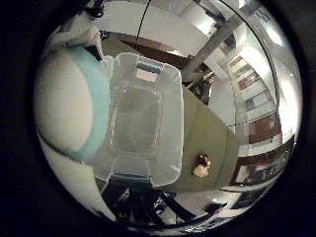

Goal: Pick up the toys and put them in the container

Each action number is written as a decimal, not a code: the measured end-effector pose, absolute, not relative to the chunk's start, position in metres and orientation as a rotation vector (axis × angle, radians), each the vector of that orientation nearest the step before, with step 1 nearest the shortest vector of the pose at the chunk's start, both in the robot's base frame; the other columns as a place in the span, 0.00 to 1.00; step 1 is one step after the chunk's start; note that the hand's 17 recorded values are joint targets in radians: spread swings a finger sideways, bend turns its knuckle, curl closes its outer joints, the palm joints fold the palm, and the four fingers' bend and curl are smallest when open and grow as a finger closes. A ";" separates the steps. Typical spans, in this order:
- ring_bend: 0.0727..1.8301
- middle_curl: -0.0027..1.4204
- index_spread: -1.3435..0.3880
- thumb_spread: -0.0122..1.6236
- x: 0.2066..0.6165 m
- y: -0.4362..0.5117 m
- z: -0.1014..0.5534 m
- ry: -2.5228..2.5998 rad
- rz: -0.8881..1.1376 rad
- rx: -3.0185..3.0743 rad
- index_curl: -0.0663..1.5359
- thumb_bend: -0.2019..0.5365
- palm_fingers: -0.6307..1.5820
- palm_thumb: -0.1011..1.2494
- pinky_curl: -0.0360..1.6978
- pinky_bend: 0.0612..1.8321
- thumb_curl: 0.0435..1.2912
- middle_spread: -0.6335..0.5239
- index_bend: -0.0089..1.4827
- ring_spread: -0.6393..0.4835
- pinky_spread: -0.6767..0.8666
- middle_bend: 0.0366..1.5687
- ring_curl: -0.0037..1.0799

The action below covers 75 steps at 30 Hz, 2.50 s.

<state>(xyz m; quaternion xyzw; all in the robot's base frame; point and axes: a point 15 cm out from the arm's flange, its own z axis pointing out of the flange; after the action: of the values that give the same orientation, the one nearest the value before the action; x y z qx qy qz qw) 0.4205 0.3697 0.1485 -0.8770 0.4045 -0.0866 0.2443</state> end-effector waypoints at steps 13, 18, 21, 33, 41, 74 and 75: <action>0.57 0.44 0.51 0.60 0.437 0.350 0.139 1.142 -0.258 -2.396 0.47 0.24 0.37 0.76 0.41 0.50 0.37 0.40 0.42 0.39 0.36 0.53 0.56; 0.43 0.35 0.51 0.61 0.437 0.349 0.137 1.141 -0.257 -2.401 0.41 0.24 0.31 0.75 0.37 0.45 0.37 0.47 0.42 0.49 0.55 0.37 0.45; 0.36 0.31 0.51 0.61 0.441 0.351 0.140 1.143 -0.257 -2.398 0.38 0.24 0.30 0.74 0.33 0.41 0.37 0.51 0.40 0.56 0.62 0.31 0.40; 0.25 0.26 0.51 0.61 0.454 0.332 0.165 1.161 -0.279 -2.382 0.29 0.23 0.39 0.70 0.21 0.30 0.35 0.52 0.25 0.65 0.70 0.20 0.27; 0.19 0.25 0.52 0.64 0.465 0.211 0.236 1.328 -0.328 -2.437 0.28 0.24 0.42 0.62 0.16 0.26 0.32 0.50 0.19 0.64 0.70 0.19 0.23; 0.07 0.21 0.57 0.66 0.424 -0.222 0.078 1.951 -0.186 -2.434 0.26 0.24 0.37 0.54 0.07 0.21 0.23 0.59 0.14 0.74 0.68 0.09 0.22; 0.07 0.21 0.57 0.66 0.424 -0.222 0.069 1.947 -0.181 -2.439 0.27 0.24 0.37 0.55 0.07 0.21 0.23 0.60 0.14 0.74 0.67 0.09 0.22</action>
<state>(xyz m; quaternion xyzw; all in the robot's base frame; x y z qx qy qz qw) 0.4245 -0.2220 0.0687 -0.7801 0.6229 -0.0578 0.0078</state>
